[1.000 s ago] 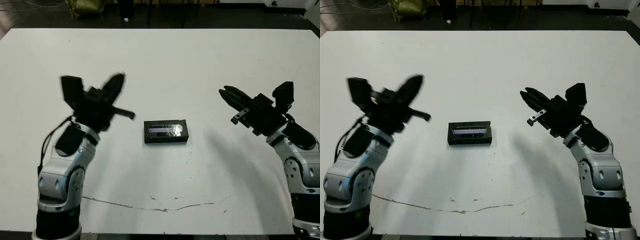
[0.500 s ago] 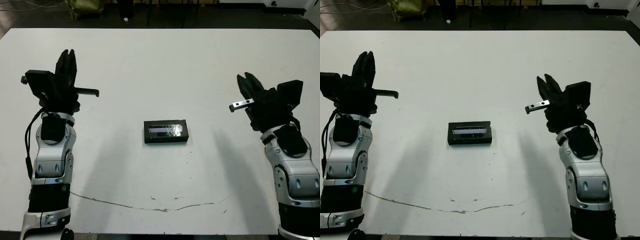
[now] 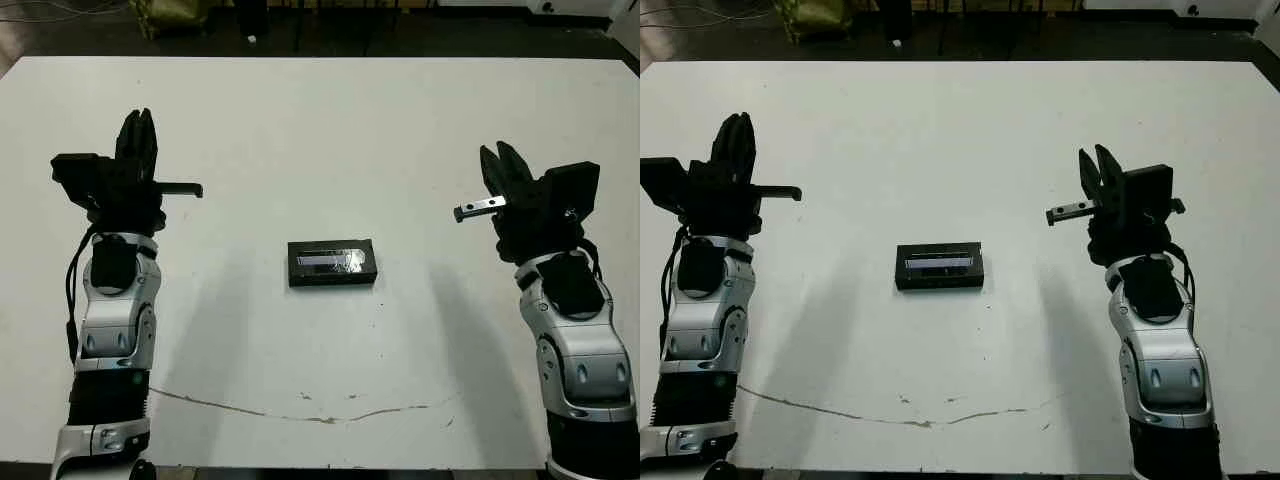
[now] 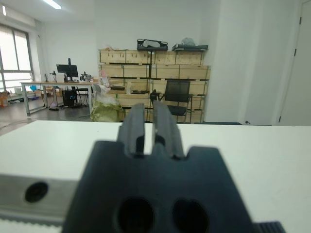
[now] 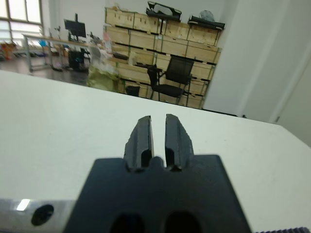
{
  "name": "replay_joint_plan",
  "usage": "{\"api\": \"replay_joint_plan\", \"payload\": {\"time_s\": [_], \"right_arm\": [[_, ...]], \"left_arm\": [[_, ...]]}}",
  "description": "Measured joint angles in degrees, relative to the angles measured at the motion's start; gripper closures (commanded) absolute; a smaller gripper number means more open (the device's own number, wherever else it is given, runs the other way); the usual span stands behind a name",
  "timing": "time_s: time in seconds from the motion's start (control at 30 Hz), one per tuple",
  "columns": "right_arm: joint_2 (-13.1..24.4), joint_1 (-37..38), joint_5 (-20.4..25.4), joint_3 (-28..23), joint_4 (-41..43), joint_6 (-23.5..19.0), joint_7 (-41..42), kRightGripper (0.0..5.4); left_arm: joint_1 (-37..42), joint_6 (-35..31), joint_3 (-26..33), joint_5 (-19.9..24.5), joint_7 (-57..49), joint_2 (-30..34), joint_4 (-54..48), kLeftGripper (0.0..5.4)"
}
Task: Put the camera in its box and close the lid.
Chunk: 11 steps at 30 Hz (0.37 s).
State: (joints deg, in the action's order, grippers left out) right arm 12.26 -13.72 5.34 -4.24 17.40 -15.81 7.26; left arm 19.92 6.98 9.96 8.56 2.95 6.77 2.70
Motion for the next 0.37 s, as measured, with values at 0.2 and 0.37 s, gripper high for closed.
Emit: {"api": "replay_joint_plan", "payload": {"time_s": [0.2, 0.37], "right_arm": [[-1.0, -0.1, 2.0, -0.7, -3.4, 4.1, 1.6, 5.4], [-1.0, -0.1, 2.0, -0.7, -5.6, 6.8, 2.3, 5.4]], "left_arm": [[-0.5, -2.0, -0.1, 1.0, 0.0, -0.3, -1.3, 5.39], [-2.3, -3.0, -0.5, 1.3, 0.2, -0.4, -2.3, 5.39]]}}
